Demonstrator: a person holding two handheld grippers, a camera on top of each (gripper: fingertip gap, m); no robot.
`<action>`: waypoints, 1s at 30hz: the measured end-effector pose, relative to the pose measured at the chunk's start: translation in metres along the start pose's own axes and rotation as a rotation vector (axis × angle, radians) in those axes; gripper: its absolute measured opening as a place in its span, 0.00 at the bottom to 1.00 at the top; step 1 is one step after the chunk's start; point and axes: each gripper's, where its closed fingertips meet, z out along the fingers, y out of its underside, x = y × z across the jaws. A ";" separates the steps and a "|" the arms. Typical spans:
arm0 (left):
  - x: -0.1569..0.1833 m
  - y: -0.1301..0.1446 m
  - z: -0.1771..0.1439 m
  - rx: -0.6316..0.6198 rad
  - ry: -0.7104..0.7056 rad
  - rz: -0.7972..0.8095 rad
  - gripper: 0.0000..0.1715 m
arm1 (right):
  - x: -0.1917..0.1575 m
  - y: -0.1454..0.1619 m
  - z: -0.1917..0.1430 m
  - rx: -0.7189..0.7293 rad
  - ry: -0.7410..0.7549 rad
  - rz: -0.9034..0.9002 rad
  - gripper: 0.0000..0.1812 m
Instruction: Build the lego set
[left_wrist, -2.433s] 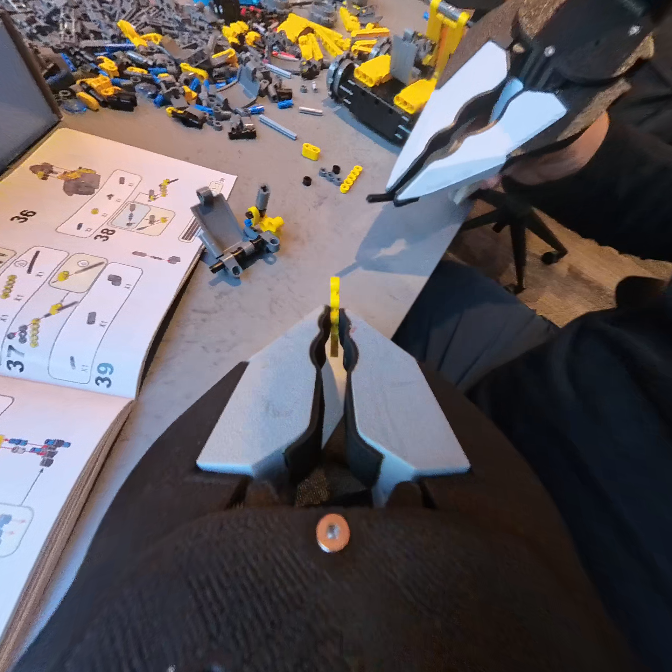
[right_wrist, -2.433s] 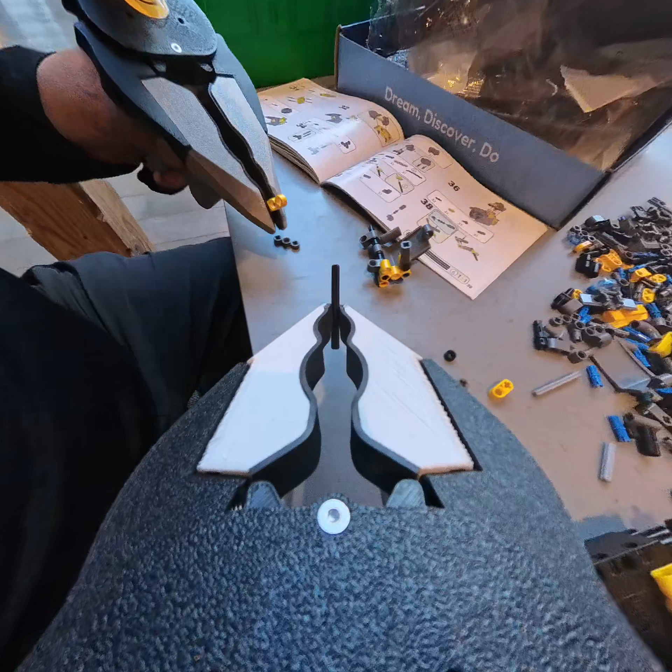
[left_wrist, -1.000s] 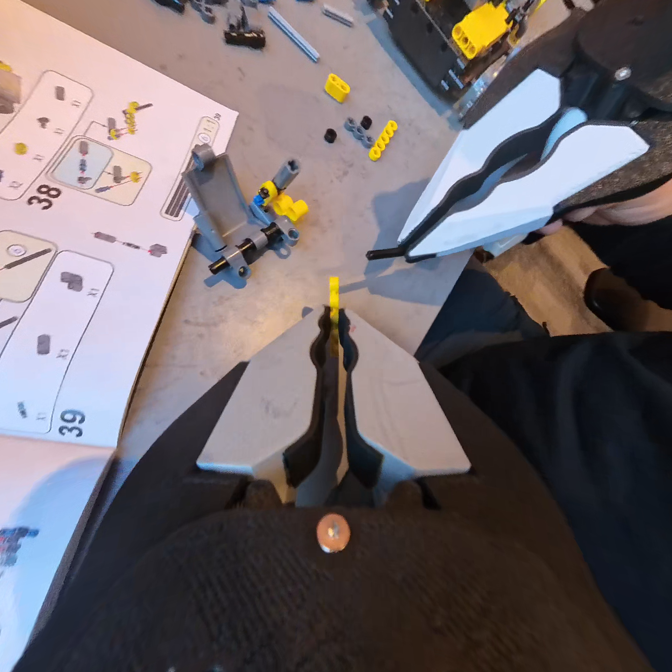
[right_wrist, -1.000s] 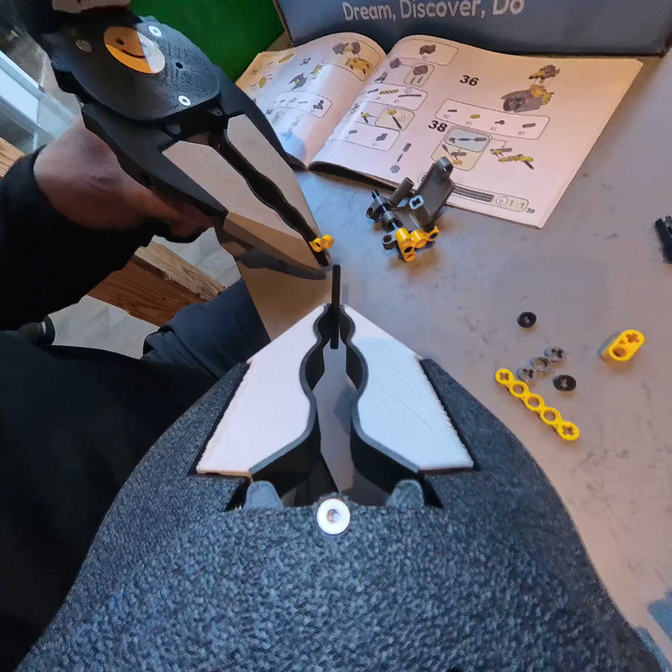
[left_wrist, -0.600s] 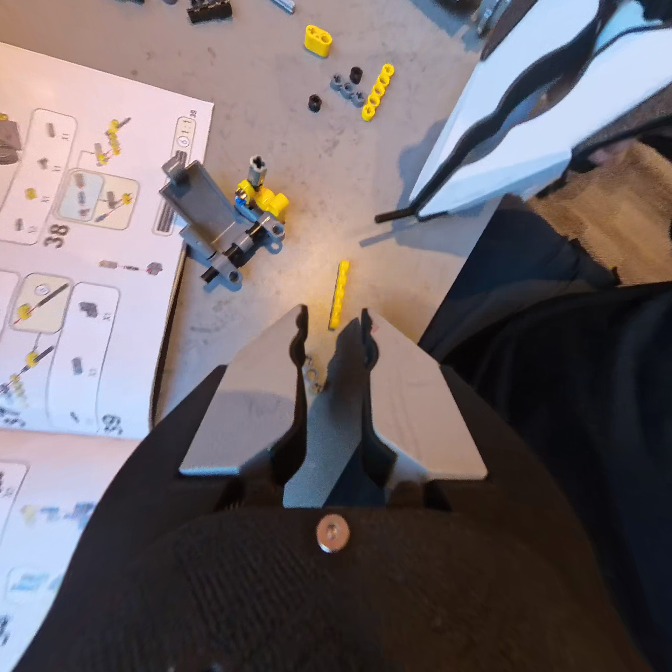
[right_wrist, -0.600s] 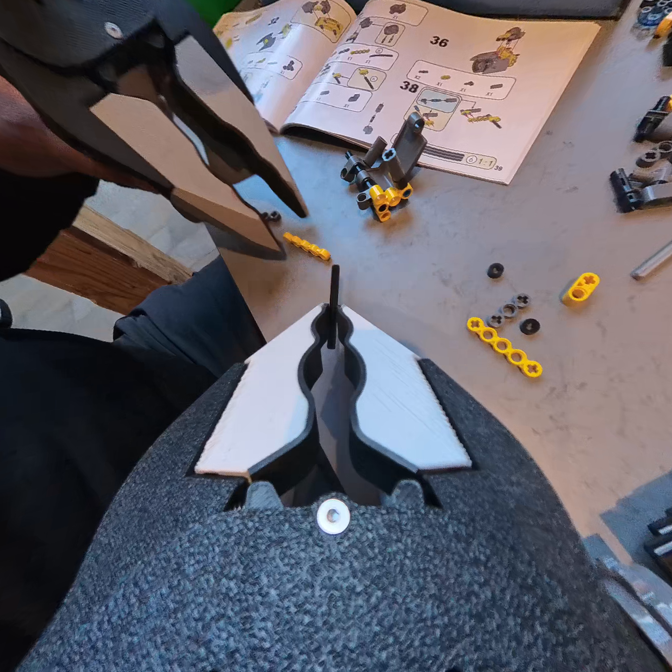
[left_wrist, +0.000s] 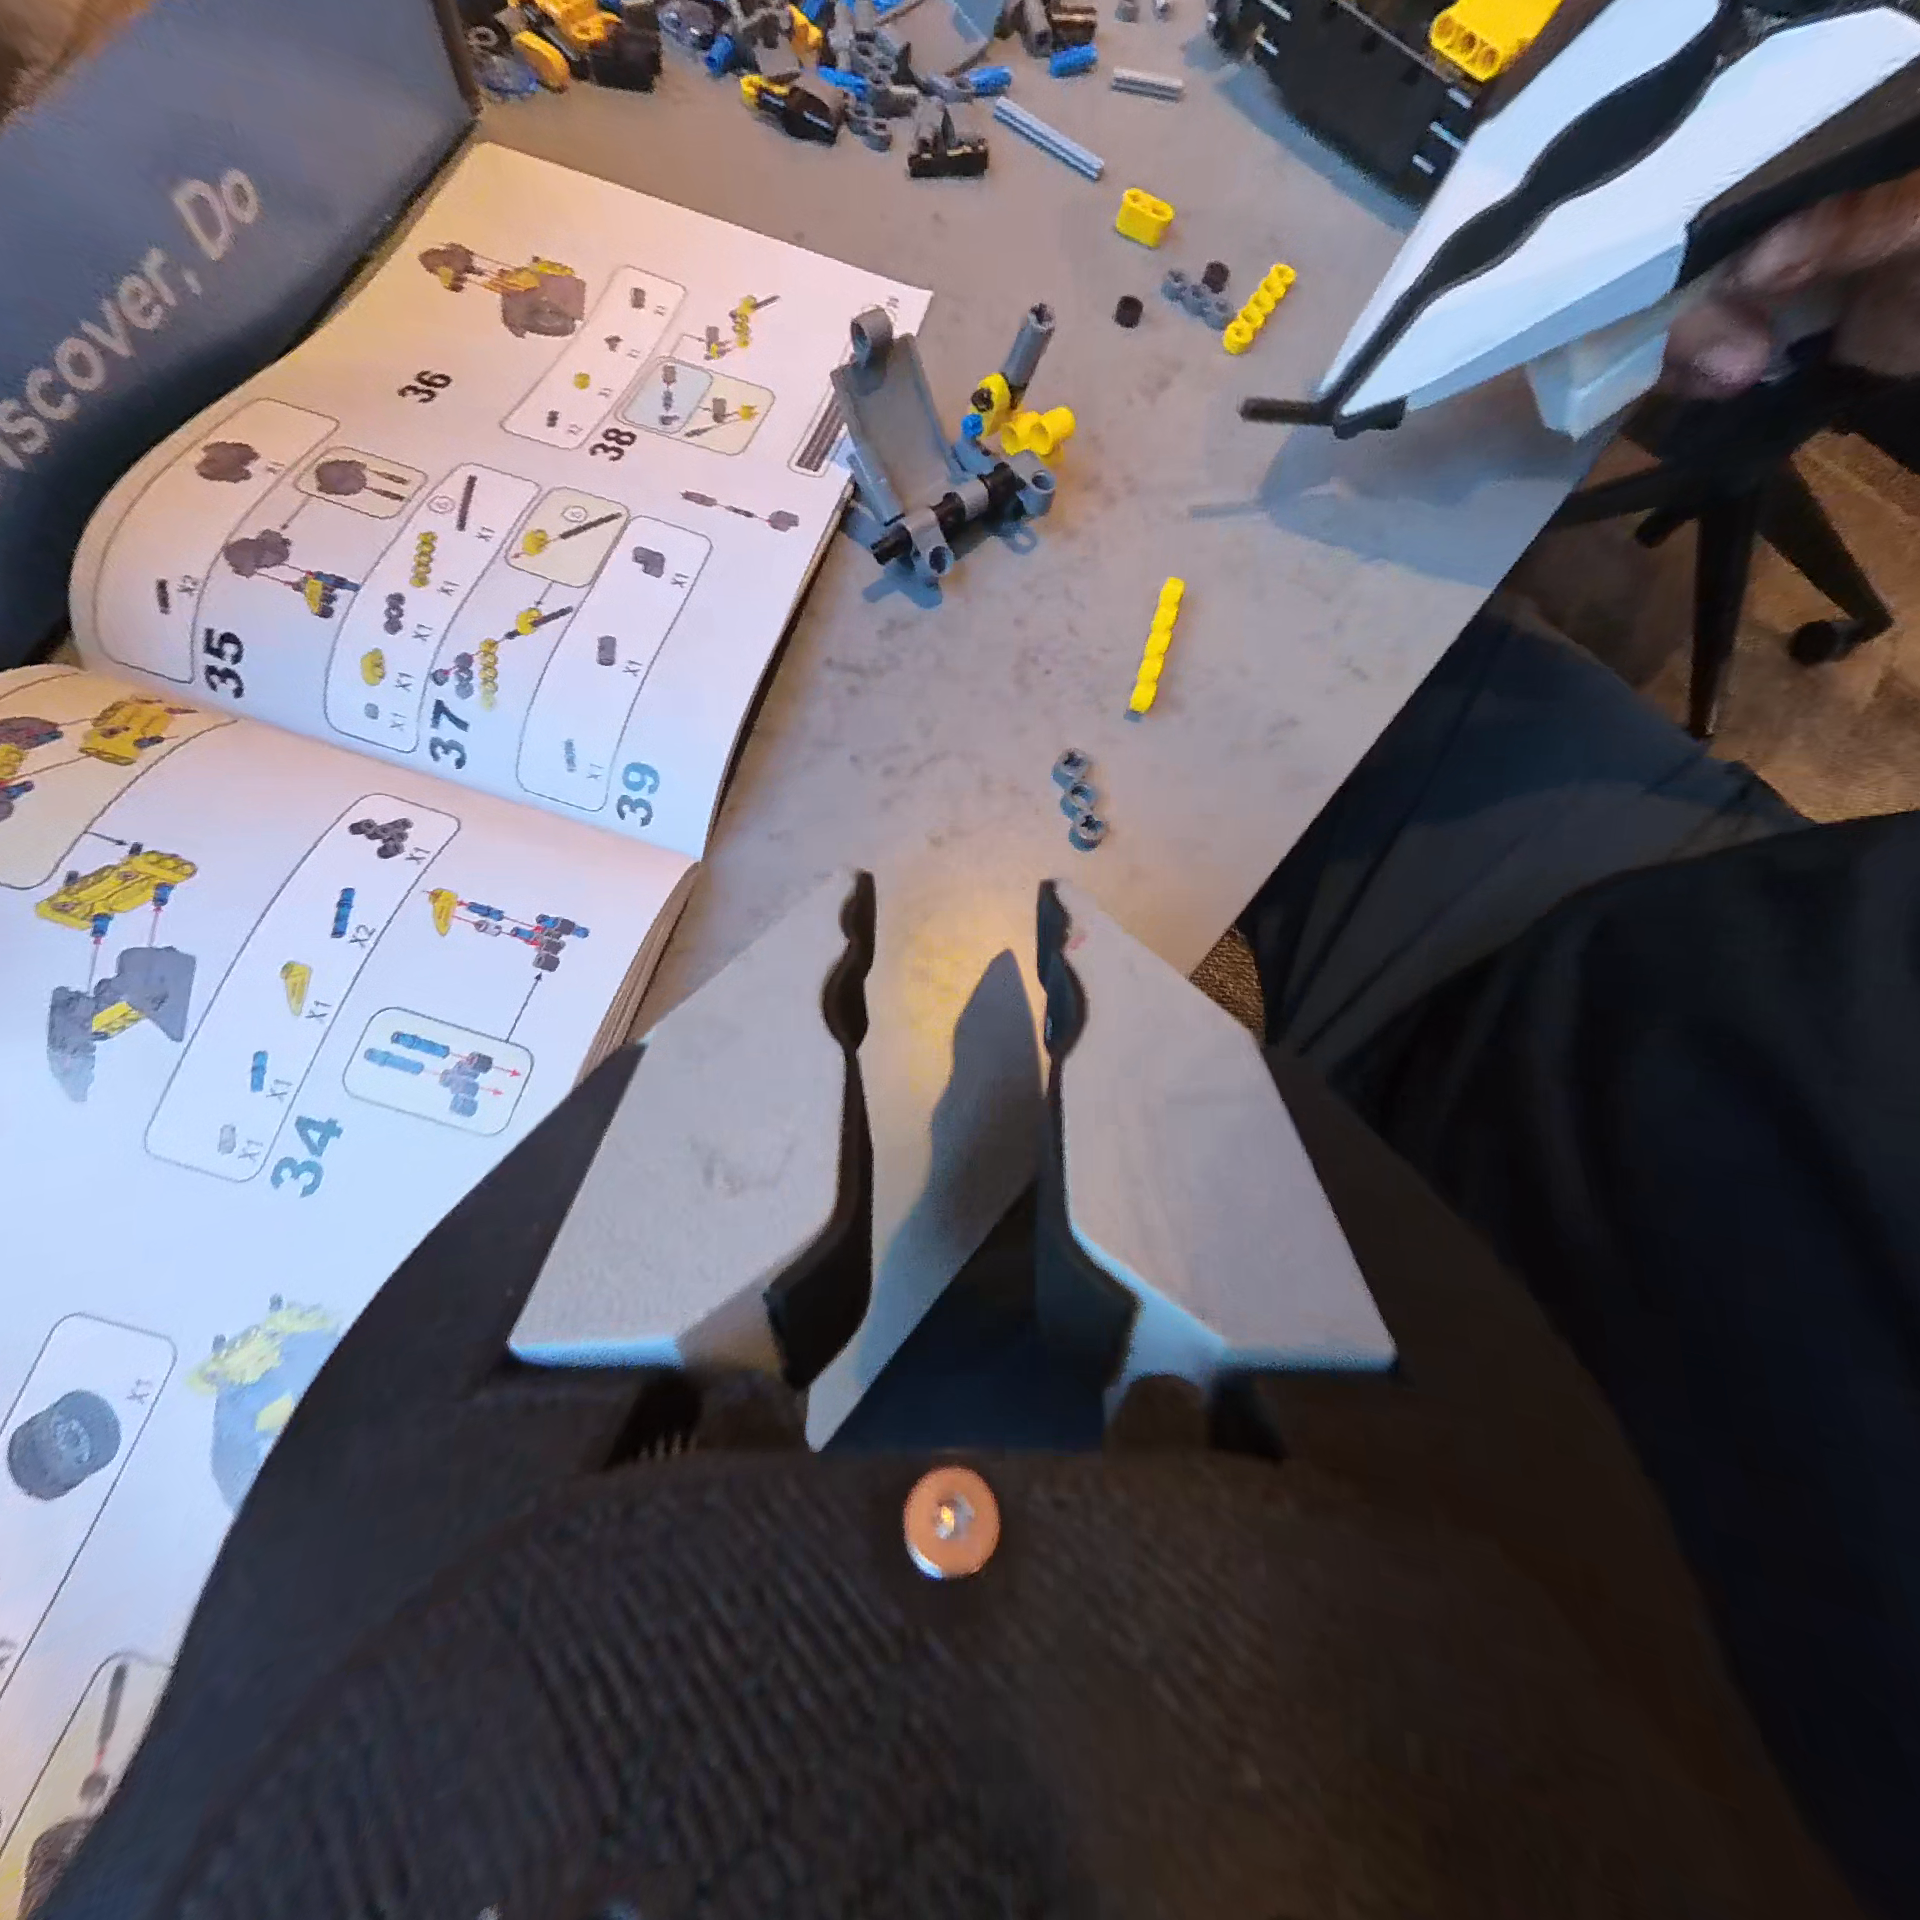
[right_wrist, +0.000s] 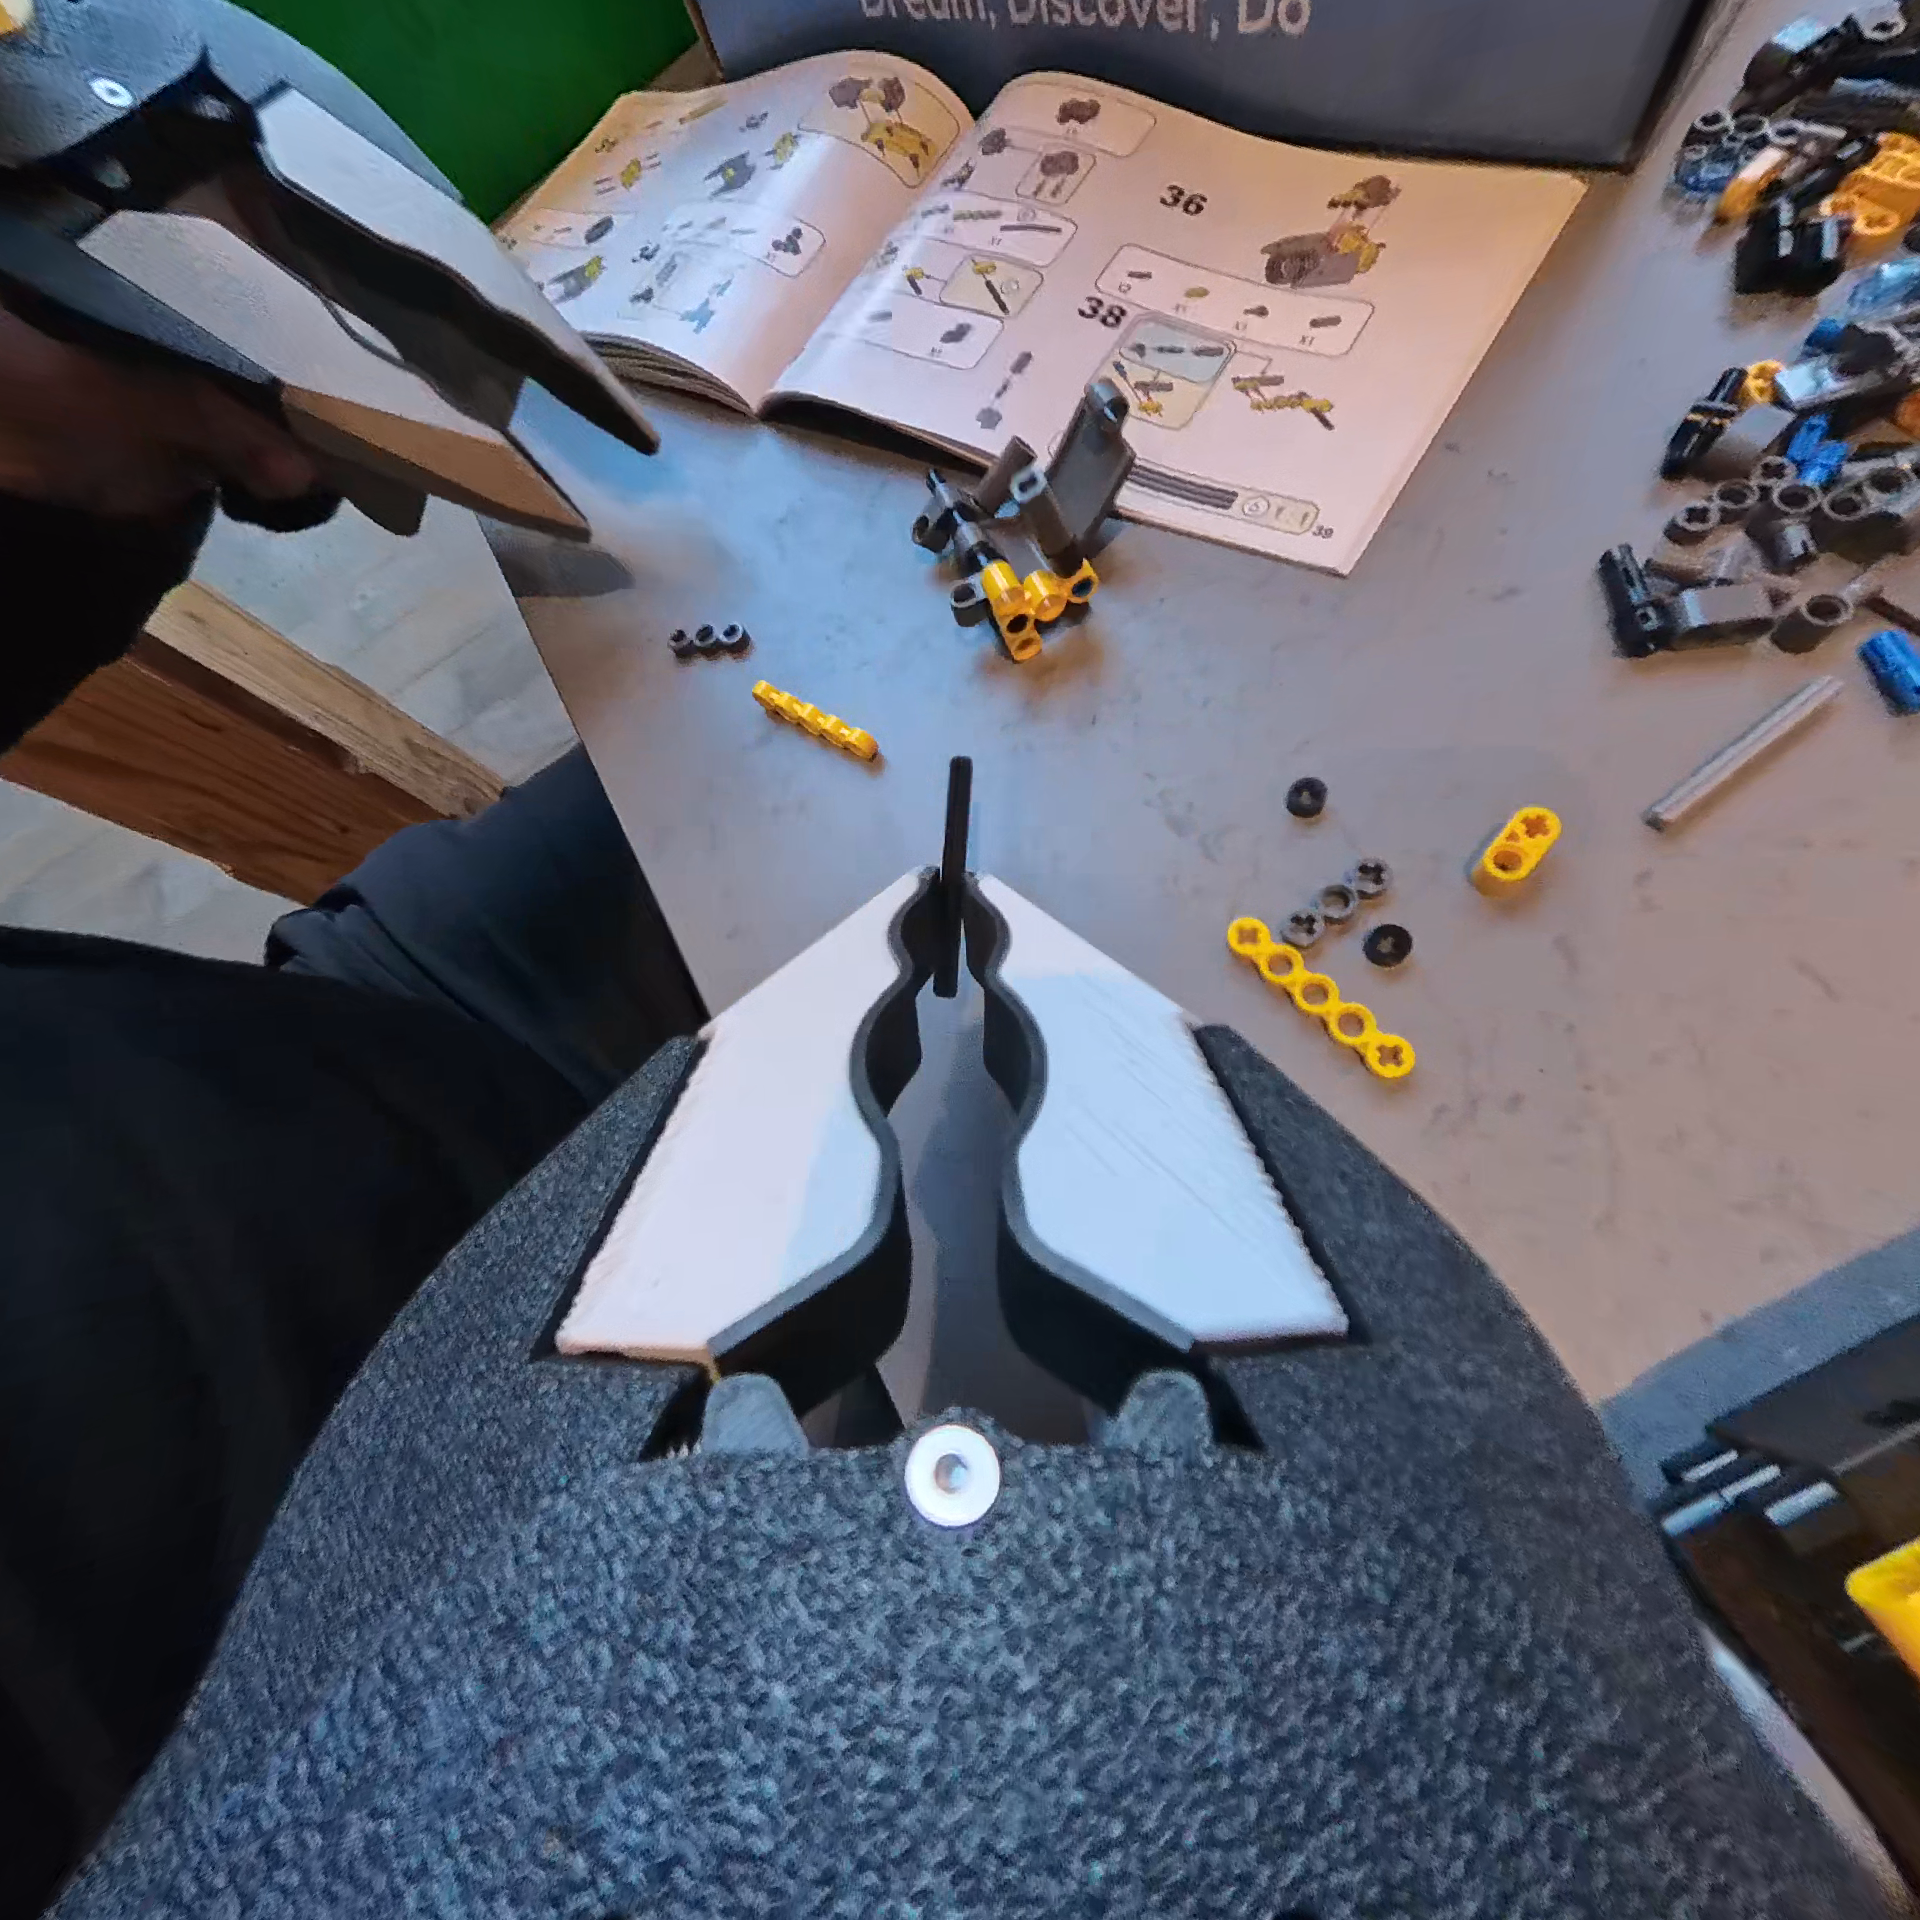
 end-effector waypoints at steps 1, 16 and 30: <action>0.001 0.000 0.002 0.000 0.007 0.006 0.17 | 0.002 0.004 0.000 -0.008 0.008 0.007 0.02; 0.058 -0.041 0.088 -0.130 0.215 0.118 0.13 | 0.007 0.014 -0.012 0.035 0.049 0.040 0.02; 0.004 -0.039 0.026 0.015 0.054 0.091 0.17 | 0.009 0.016 -0.026 0.105 0.013 0.007 0.02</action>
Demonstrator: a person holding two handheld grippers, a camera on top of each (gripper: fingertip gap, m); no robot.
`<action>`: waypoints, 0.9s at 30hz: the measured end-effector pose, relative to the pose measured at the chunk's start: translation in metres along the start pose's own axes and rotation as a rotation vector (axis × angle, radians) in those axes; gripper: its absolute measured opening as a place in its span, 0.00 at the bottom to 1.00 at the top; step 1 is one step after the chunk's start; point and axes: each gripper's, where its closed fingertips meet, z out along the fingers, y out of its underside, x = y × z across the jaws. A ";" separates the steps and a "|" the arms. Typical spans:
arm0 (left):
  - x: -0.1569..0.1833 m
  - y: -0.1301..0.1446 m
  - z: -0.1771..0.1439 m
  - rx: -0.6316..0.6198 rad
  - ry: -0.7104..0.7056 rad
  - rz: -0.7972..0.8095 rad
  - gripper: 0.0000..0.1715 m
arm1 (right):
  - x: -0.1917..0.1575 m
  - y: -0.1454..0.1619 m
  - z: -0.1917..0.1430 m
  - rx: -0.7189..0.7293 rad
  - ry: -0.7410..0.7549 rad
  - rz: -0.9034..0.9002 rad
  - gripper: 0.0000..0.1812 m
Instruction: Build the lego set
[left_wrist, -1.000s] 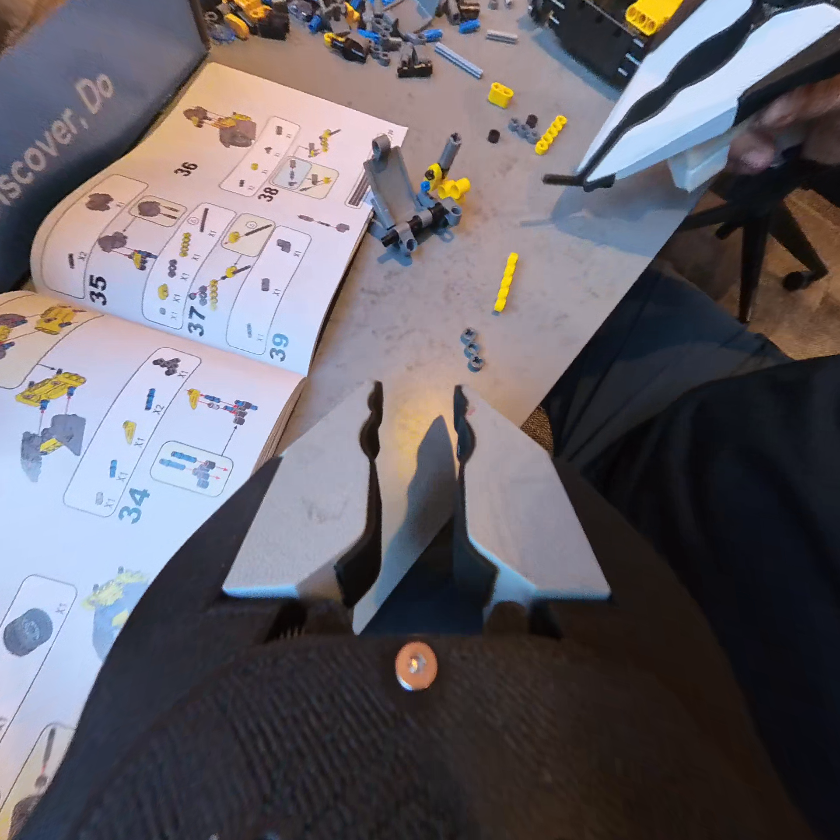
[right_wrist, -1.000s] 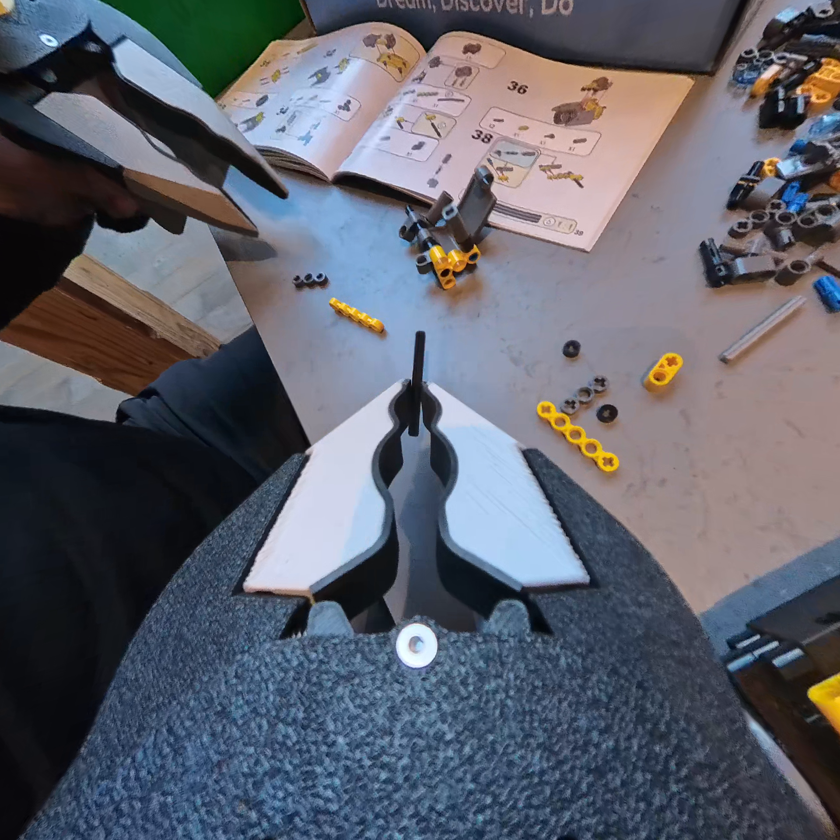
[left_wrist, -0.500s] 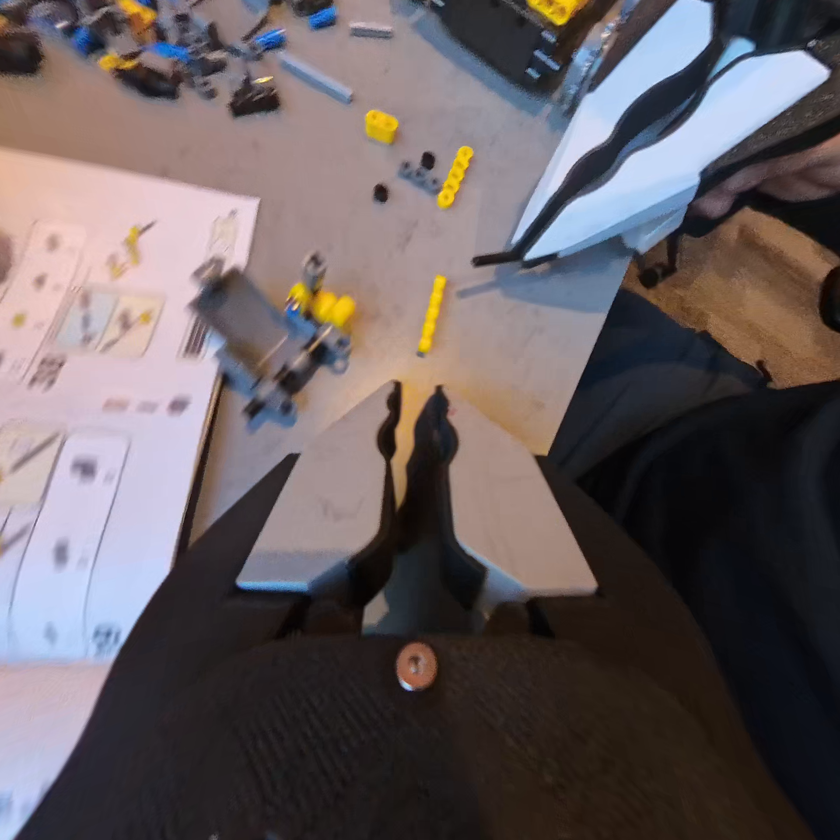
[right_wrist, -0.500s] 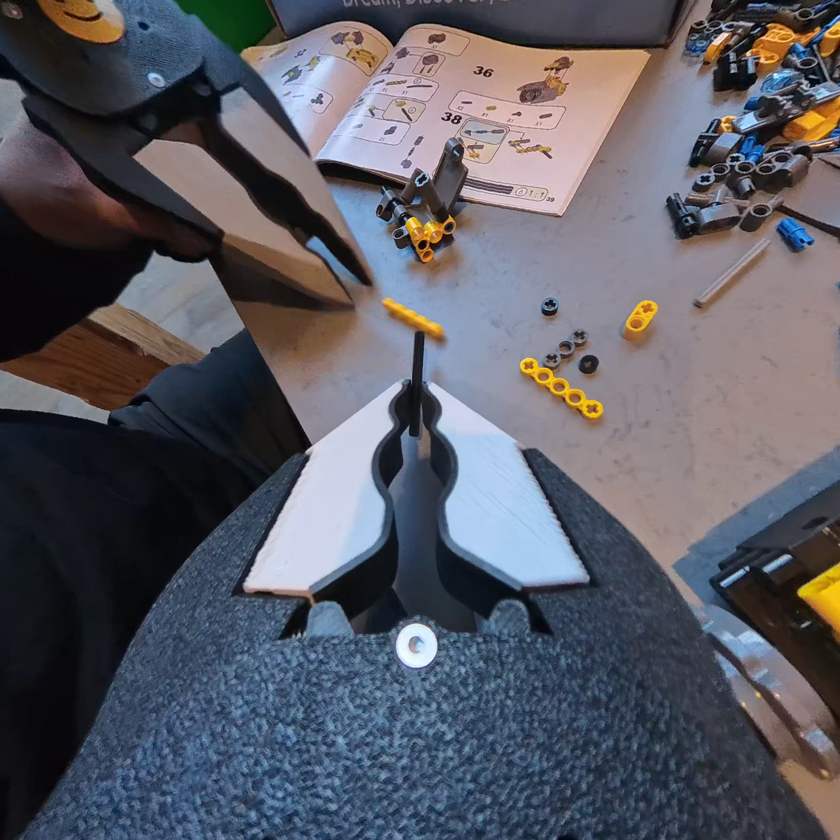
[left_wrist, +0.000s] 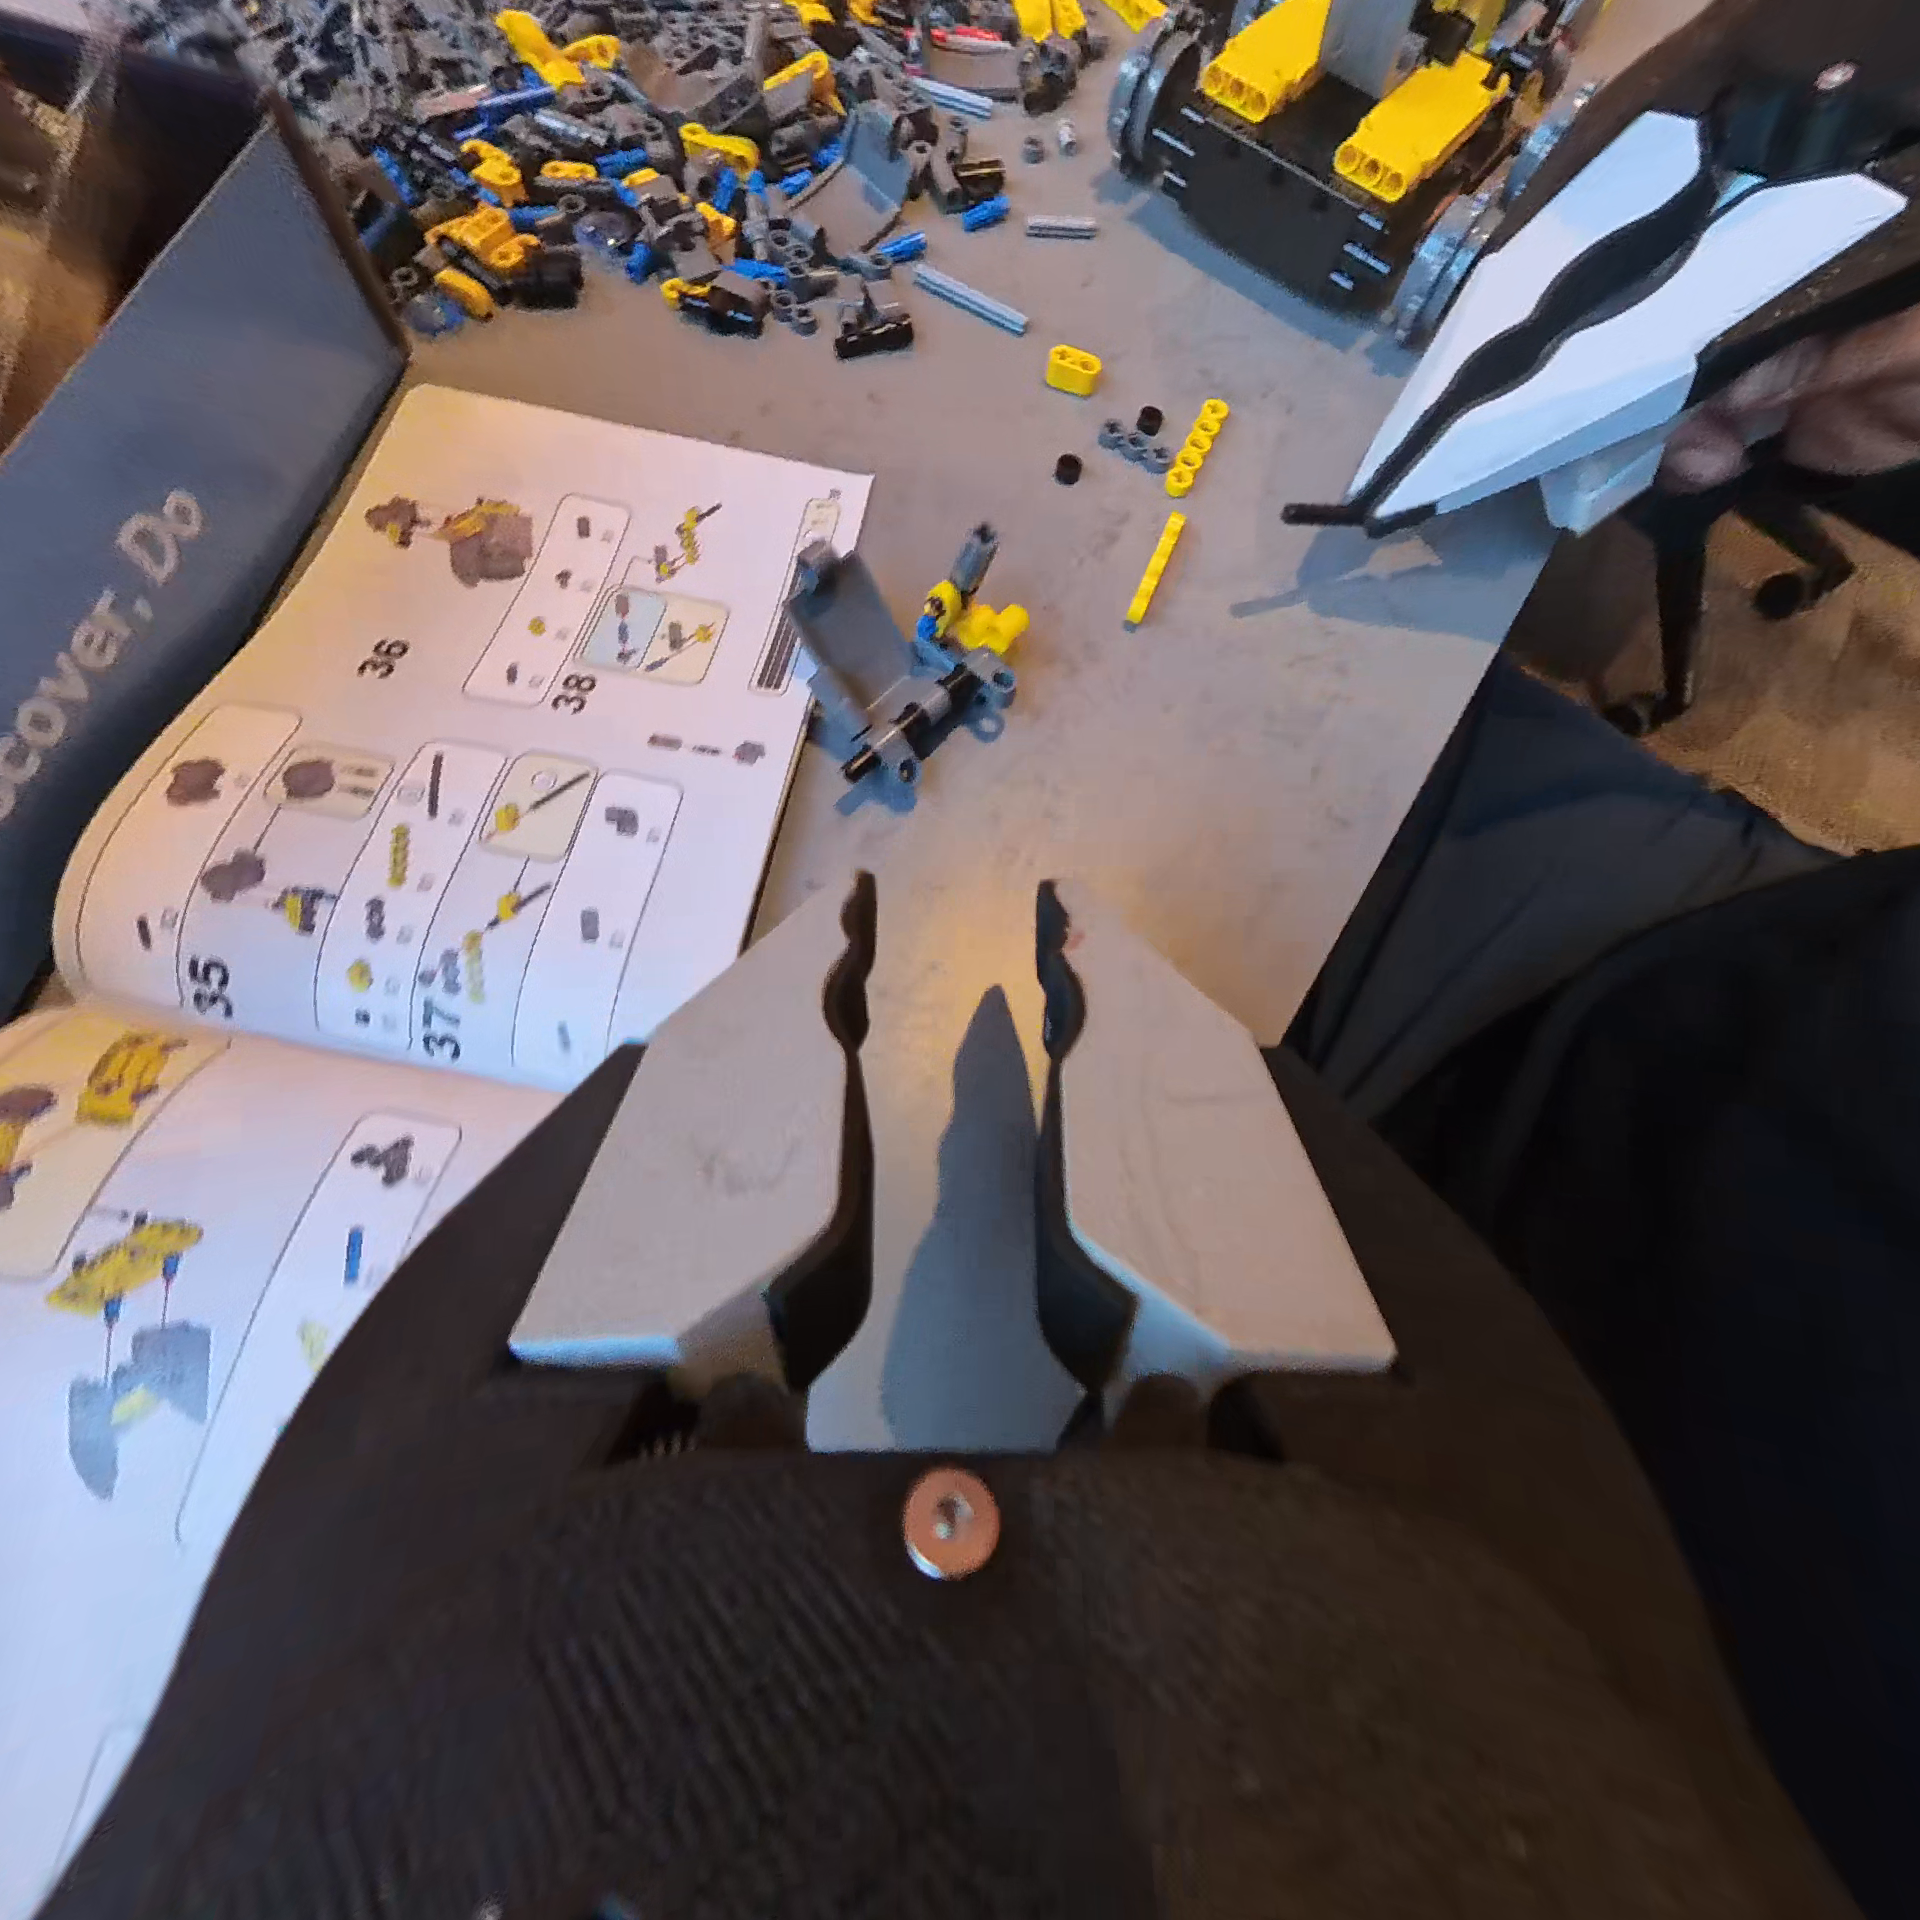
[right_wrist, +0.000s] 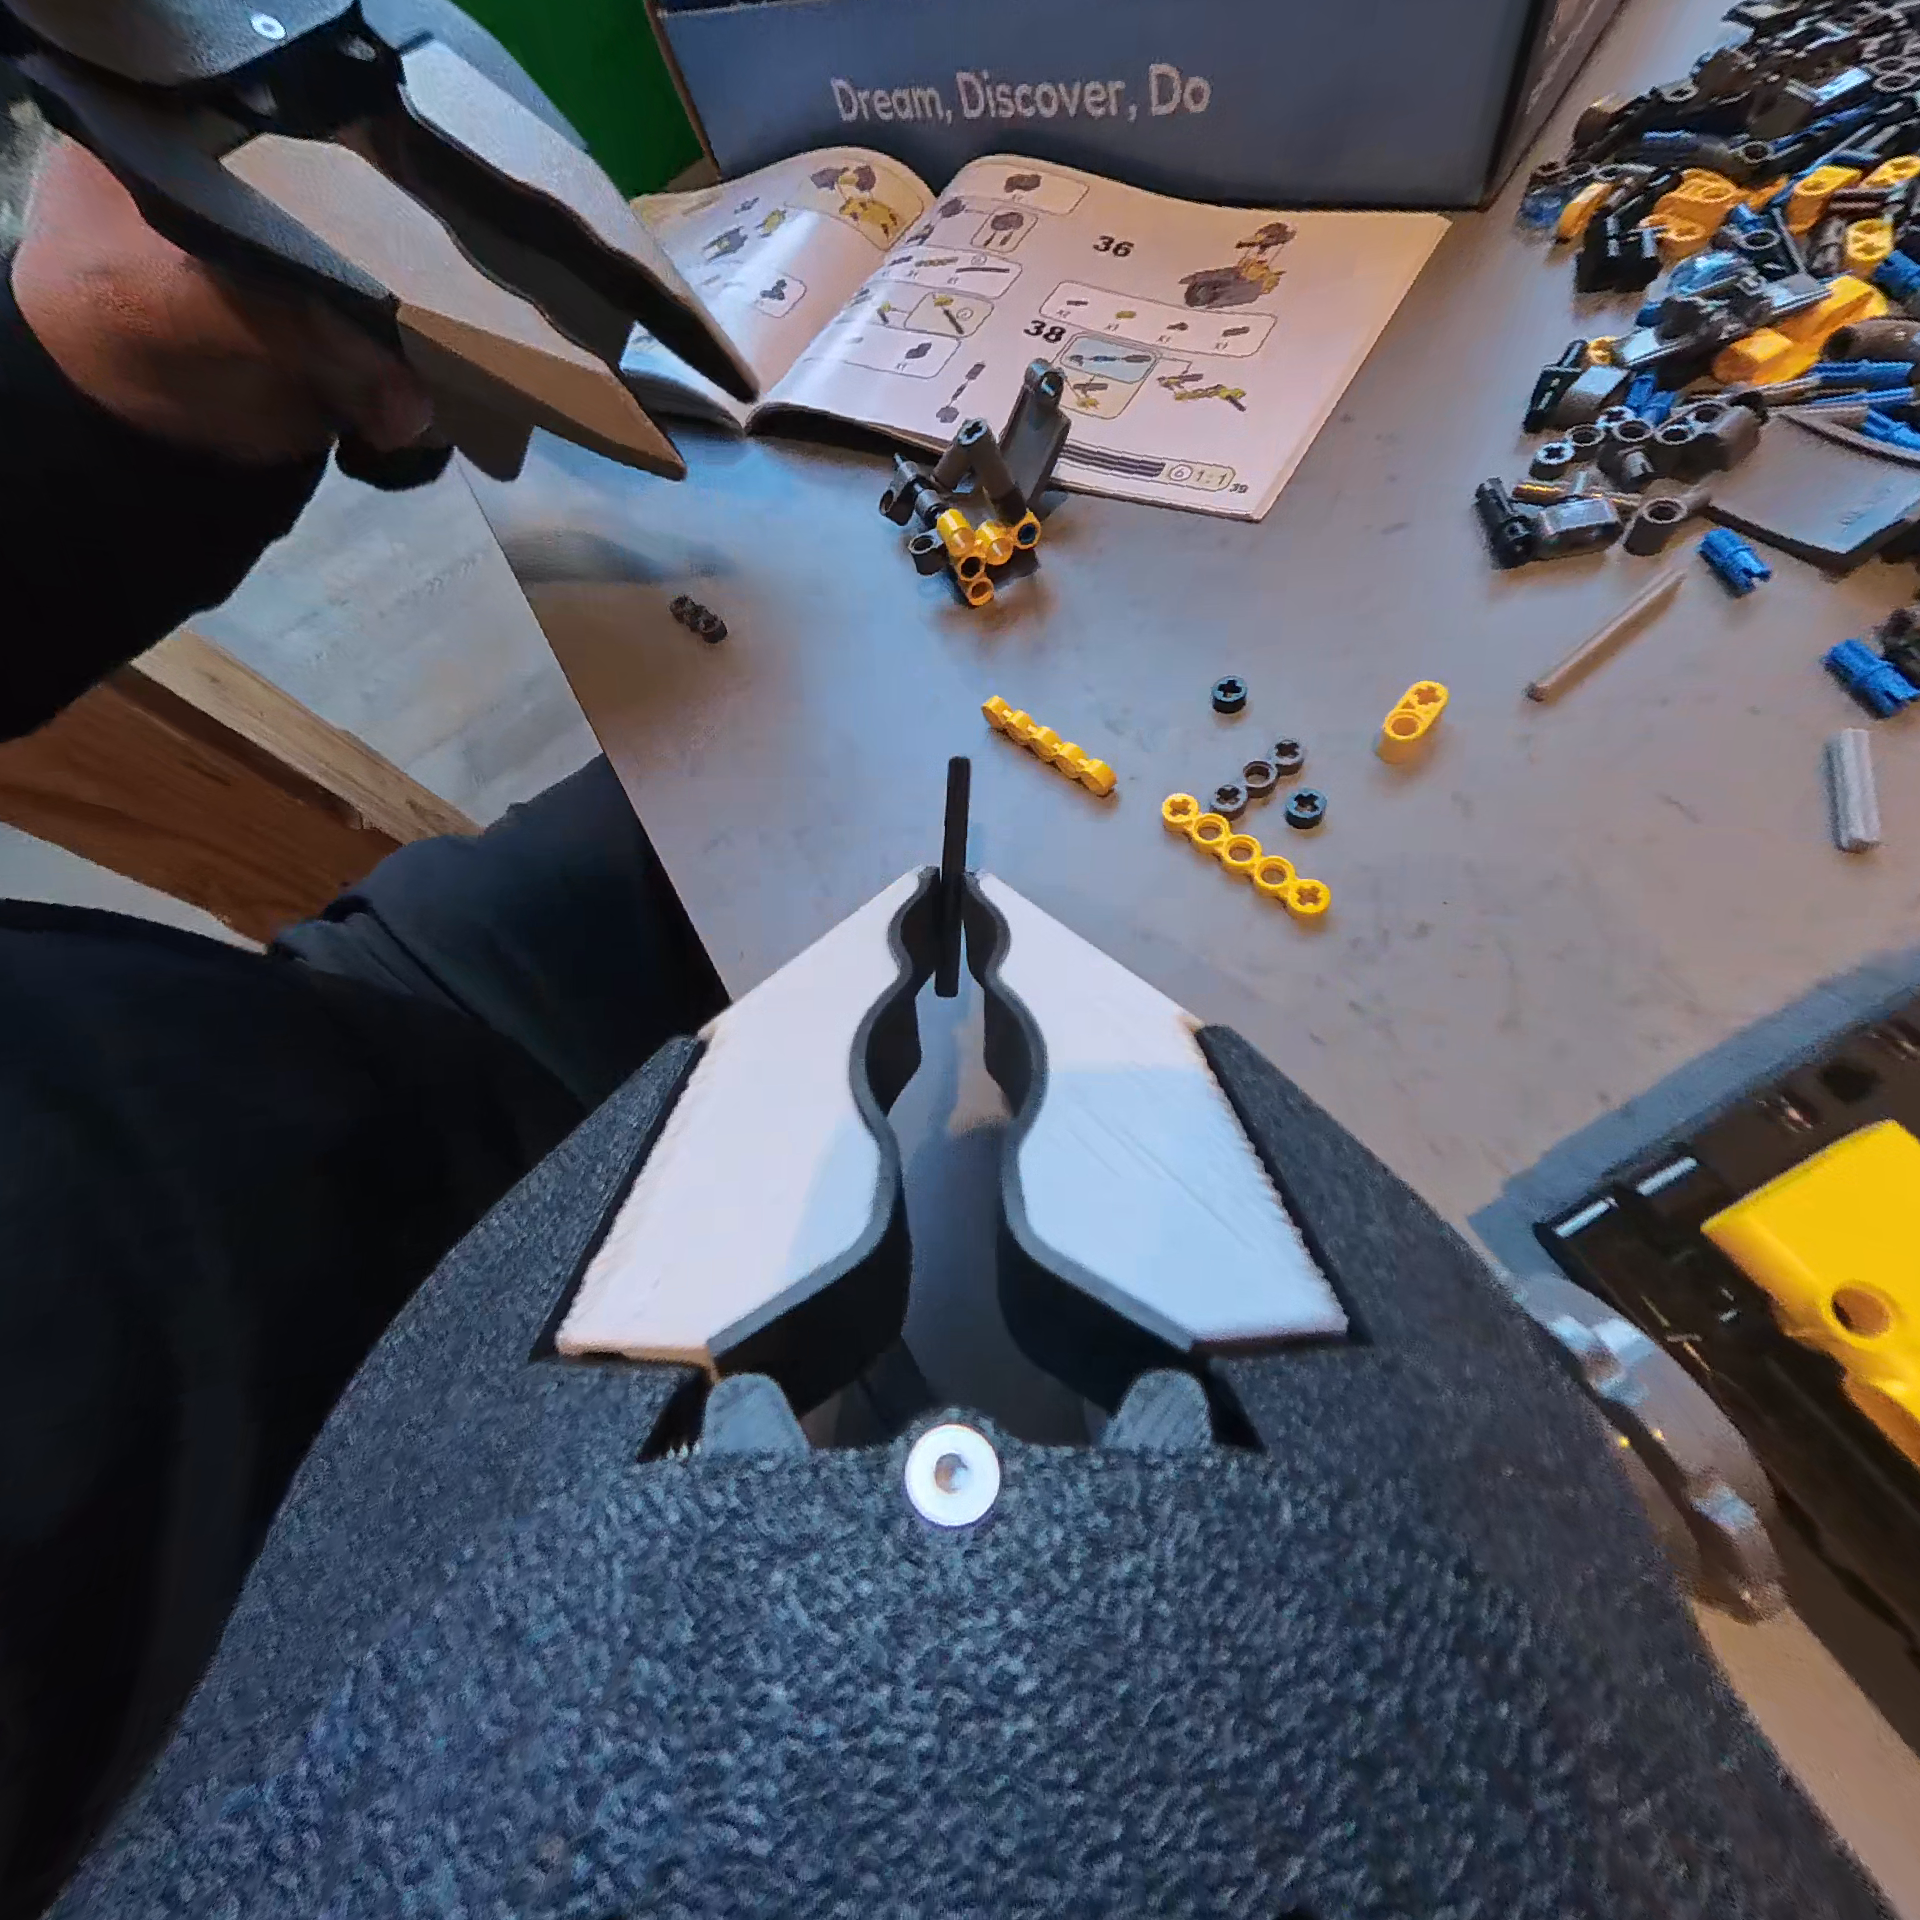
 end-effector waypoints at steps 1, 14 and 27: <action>-0.002 0.004 -0.002 0.008 -0.007 -0.011 0.17 | -0.001 0.001 0.001 -0.007 -0.004 -0.006 0.02; -0.010 0.006 0.014 0.012 0.013 -0.002 0.17 | -0.008 0.009 0.013 -0.091 -0.082 0.029 0.02; -0.001 -0.003 0.033 -0.004 0.064 0.125 0.16 | -0.005 0.005 0.012 -0.065 -0.104 0.104 0.02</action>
